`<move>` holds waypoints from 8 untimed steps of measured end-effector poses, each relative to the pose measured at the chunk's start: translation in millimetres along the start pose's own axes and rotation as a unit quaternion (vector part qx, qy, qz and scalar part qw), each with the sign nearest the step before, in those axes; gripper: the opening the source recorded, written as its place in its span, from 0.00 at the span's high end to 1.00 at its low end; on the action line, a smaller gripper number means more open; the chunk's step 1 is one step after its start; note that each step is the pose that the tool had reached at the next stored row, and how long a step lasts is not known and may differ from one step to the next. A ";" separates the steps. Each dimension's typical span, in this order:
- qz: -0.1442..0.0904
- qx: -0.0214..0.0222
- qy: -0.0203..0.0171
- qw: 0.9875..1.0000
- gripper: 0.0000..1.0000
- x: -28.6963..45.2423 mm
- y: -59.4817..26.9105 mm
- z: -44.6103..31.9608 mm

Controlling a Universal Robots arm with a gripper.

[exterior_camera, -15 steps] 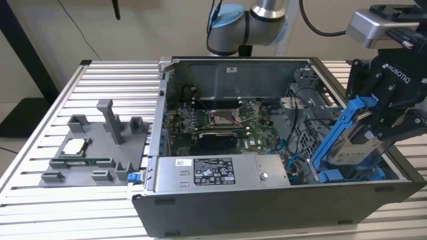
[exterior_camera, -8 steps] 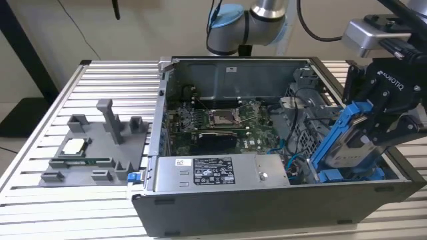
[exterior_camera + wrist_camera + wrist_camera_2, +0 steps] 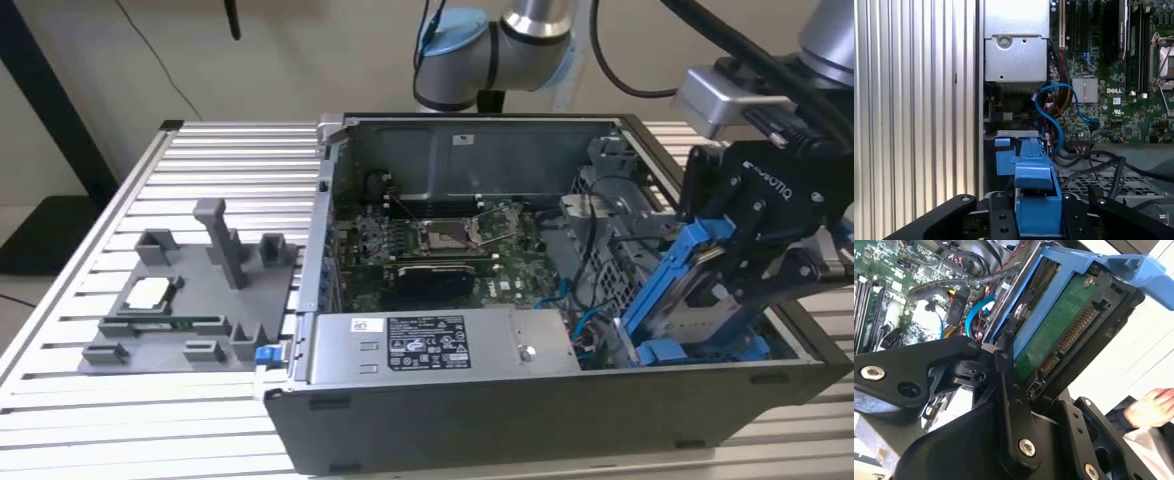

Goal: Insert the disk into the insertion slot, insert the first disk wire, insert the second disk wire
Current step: 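Insert the disk into the insertion slot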

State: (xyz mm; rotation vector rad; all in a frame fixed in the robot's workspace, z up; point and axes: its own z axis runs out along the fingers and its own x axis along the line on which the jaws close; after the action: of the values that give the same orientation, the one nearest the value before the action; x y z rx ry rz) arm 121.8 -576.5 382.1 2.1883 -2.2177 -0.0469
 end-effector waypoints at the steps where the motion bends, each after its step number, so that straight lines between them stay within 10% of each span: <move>1: 0.000 0.000 0.000 1.000 0.67 0.0 0.0 1.1; 8: 0.000 0.000 0.000 1.000 0.66 0.0 0.0 2.2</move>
State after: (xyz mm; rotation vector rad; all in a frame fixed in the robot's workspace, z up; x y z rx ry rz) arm 121.7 -576.6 379.9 2.1881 -2.2176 -0.0467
